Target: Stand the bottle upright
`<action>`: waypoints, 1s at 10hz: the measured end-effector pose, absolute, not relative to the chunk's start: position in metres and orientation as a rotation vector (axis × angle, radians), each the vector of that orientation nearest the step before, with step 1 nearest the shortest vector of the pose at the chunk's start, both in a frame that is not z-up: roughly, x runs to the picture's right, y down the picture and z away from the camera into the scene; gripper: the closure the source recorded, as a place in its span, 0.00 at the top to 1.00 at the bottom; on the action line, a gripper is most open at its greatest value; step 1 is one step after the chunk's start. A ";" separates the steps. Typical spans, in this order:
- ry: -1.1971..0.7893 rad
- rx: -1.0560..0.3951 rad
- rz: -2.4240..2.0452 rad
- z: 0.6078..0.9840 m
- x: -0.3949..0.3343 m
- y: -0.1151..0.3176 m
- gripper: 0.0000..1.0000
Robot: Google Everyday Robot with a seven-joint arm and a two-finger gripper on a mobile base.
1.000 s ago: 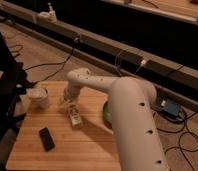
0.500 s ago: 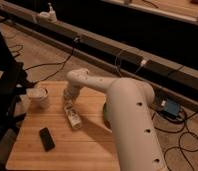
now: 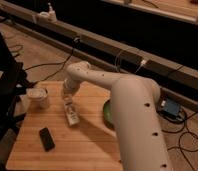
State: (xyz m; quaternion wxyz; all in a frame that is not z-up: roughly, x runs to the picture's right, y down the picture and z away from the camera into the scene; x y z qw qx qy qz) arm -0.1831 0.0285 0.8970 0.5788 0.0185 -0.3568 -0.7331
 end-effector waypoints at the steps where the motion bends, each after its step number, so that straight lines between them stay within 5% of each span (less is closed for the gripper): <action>1: -0.813 0.064 -1.725 0.886 -0.180 0.016 0.00; 10: -0.710 0.170 -1.732 0.837 -0.164 -0.038 0.00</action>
